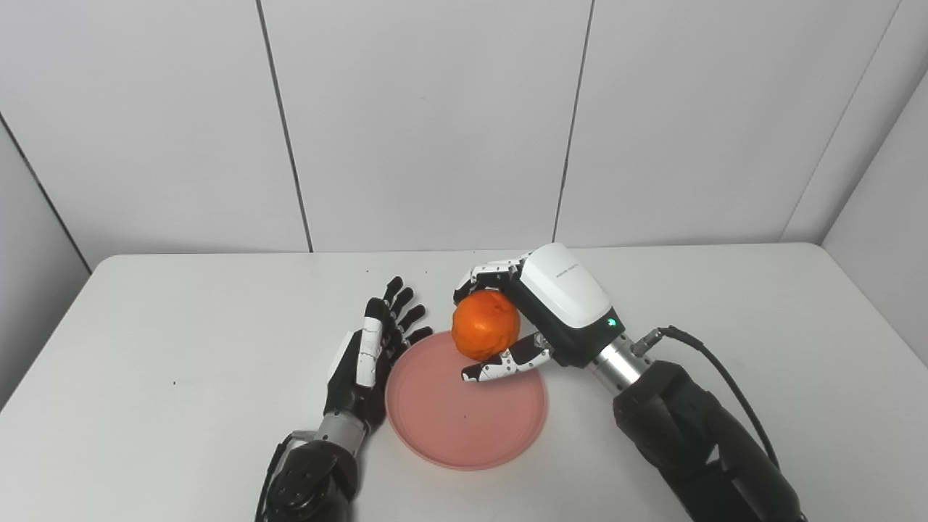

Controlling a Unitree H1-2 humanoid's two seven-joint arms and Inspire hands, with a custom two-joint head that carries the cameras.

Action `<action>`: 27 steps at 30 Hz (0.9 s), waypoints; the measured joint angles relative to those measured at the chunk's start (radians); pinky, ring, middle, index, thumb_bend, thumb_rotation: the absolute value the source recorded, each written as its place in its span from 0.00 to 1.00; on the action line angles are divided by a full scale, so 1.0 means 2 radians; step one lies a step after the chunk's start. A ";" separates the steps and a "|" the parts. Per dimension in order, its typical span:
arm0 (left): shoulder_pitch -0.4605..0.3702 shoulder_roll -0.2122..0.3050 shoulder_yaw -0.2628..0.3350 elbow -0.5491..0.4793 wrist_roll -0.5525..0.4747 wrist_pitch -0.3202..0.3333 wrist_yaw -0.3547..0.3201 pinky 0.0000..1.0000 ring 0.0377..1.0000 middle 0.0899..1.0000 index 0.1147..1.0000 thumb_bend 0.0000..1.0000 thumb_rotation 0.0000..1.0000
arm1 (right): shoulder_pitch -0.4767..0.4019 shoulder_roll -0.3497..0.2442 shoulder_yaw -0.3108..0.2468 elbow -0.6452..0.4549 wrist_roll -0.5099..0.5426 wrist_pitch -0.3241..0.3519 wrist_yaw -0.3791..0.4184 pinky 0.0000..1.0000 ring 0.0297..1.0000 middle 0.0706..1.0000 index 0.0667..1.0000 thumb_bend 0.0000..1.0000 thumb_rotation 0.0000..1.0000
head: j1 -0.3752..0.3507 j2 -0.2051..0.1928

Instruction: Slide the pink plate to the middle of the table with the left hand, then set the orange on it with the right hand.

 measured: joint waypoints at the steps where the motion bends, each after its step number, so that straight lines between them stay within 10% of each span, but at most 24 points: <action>1: 0.000 0.000 0.000 0.000 0.000 0.000 0.000 0.84 0.94 1.00 1.00 1.00 1.00 | 0.000 0.000 0.003 0.005 -0.002 0.000 0.001 0.22 0.26 0.32 0.44 0.51 0.16 | 0.000 0.000; 27: 0.001 -0.001 -0.003 -0.021 0.001 0.038 0.004 0.84 0.93 0.96 1.00 0.96 1.00 | -0.009 0.010 0.046 0.104 -0.048 -0.035 -0.008 0.28 0.32 0.38 0.44 0.50 0.16 | -0.002 0.002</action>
